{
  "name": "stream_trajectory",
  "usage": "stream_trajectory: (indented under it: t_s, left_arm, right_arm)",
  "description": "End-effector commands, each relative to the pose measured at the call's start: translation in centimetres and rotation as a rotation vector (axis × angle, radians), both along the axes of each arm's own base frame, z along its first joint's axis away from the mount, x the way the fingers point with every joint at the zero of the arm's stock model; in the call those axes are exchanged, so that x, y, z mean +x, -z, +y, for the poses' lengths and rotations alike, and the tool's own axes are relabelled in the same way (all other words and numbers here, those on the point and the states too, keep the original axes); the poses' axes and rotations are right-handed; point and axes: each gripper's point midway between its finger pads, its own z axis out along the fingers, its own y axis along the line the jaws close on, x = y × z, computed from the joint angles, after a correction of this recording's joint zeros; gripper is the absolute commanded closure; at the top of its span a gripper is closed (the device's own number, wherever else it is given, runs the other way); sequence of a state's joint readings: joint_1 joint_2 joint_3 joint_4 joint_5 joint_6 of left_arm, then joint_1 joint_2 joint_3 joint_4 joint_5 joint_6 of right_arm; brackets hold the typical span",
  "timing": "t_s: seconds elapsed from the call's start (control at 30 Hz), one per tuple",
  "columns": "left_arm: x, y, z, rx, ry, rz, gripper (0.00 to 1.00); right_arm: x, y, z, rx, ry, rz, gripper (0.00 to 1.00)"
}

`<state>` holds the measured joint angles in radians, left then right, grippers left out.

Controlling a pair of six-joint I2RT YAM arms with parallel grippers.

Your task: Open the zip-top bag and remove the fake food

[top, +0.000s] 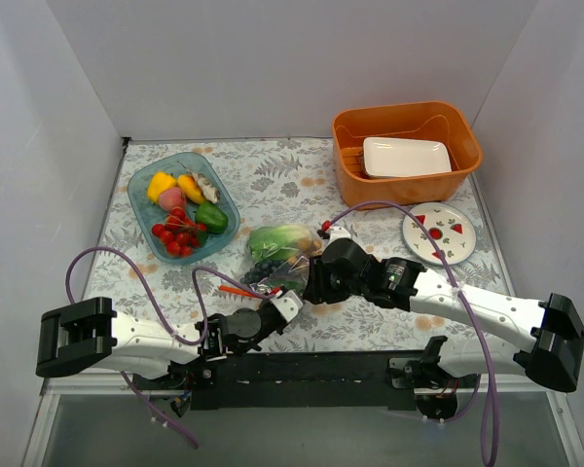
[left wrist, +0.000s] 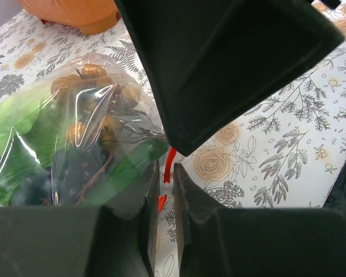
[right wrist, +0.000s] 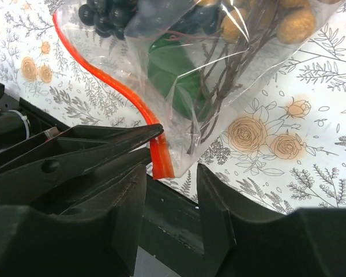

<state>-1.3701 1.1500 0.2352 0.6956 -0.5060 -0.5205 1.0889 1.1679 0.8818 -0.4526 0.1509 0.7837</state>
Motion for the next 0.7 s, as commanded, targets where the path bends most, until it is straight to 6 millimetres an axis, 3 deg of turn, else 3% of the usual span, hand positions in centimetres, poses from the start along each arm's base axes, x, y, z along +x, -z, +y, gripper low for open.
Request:
stream_trajectory:
  t_s: [0.0,0.33,0.4,0.43,0.47,0.53,0.67]
  left_arm:
    - [-0.2,-1.7,-1.0,-0.04,0.027,-0.015,1.0]
    - [-0.8,-1.8,-1.9,-0.013,0.074,0.01,1.0]
    - [-1.5,-2.0,-2.4,-0.009,0.116,0.027,1.0]
    - [-1.7,-2.0,-2.5,0.006,0.132,0.045,1.0]
    - [-2.1,-2.6,-2.7,-0.007,0.161,0.056,1.0]
    - [-2.3,-3.1,-2.6,0.002,0.173,0.082,1.0]
    - [-2.8,-6.5,-2.3,-0.041,0.22,0.078,1.0]
  right_arm:
    - [0.8,-0.9,0.2,0.01,0.047,-0.034,0.53]
    - [1.1,-1.7,-0.1,0.017,0.005,-0.121,0.55]
    - [1.6,-3.8,-0.5,0.062,-0.029,-0.228,0.55]
    - [1.5,-3.8,-0.9,0.07,-0.045,-0.258,0.54]
    - [1.5,-5.6,-1.3,0.126,-0.048,-0.317,0.52]
    - [1.7,-7.4,-1.5,0.181,-0.072,-0.406,0.51]
    - [0.9,-10.7,-2.6,0.279,-0.138,-0.554,0.51]
